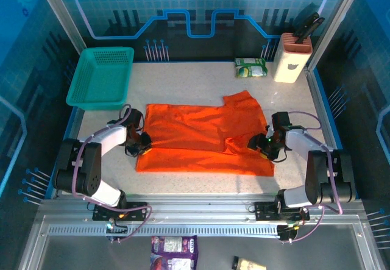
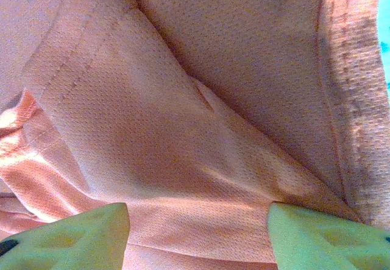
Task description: Fold the inside-out t-shirt
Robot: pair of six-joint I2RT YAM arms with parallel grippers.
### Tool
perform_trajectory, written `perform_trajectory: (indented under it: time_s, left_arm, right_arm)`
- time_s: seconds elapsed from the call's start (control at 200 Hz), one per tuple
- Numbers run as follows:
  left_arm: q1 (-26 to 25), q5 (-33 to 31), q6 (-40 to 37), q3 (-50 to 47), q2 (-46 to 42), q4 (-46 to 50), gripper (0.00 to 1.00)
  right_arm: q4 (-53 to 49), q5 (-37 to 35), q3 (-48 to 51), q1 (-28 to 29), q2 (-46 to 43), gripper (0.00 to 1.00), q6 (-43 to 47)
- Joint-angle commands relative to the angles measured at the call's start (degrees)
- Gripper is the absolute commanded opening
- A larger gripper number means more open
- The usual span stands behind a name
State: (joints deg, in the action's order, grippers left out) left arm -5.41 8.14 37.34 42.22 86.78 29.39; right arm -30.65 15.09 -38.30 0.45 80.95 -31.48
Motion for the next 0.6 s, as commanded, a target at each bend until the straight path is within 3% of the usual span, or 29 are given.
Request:
perform_trajectory:
  time_s: [0.0, 0.2, 0.315, 0.595]
  left_arm:
    - [-0.5, 2.3, 1.7, -2.1, 0.4, 1.2, 0.13]
    - [-1.1, 1.4, 1.6, -0.6, -3.1, 3.7, 0.13]
    - [-1.0, -1.1, -0.9, 4.0, -4.8, 6.9, 0.19]
    - [-0.4, -9.9, -13.3, 20.5, 3.8, 11.0, 0.29]
  right_arm:
    - [-3.7, -3.7, -0.1, -0.3, -0.2, 0.64, 0.4]
    - [-4.5, -2.9, -2.1, -0.3, -1.5, 0.63, 1.2]
    - [-5.5, -2.3, -4.2, -0.2, -4.4, 0.63, 2.7]
    - [-10.3, -6.4, -14.1, -0.3, -5.5, 0.63, 9.6]
